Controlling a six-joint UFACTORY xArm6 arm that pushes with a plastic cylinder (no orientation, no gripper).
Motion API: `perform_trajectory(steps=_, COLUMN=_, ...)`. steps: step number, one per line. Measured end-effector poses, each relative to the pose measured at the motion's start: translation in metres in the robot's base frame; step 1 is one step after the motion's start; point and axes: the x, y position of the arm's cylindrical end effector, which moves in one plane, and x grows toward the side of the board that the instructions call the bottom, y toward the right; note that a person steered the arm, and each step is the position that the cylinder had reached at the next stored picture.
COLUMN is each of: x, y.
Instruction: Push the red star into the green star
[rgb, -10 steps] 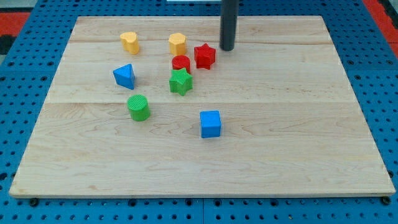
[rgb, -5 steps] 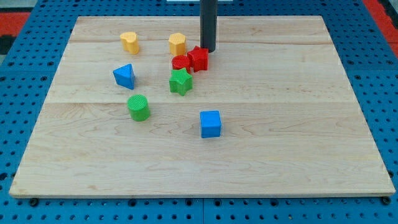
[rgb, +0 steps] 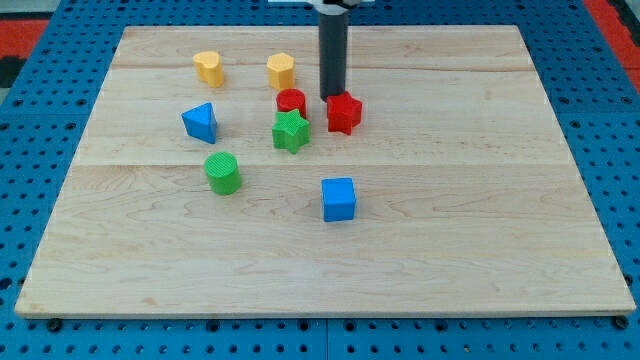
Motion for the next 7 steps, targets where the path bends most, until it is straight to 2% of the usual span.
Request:
perform_trajectory(steps=1, x=-0.018, y=0.062)
perform_trajectory(steps=2, x=-0.026, y=0.087)
perform_trajectory(steps=7, x=-0.031, y=0.102)
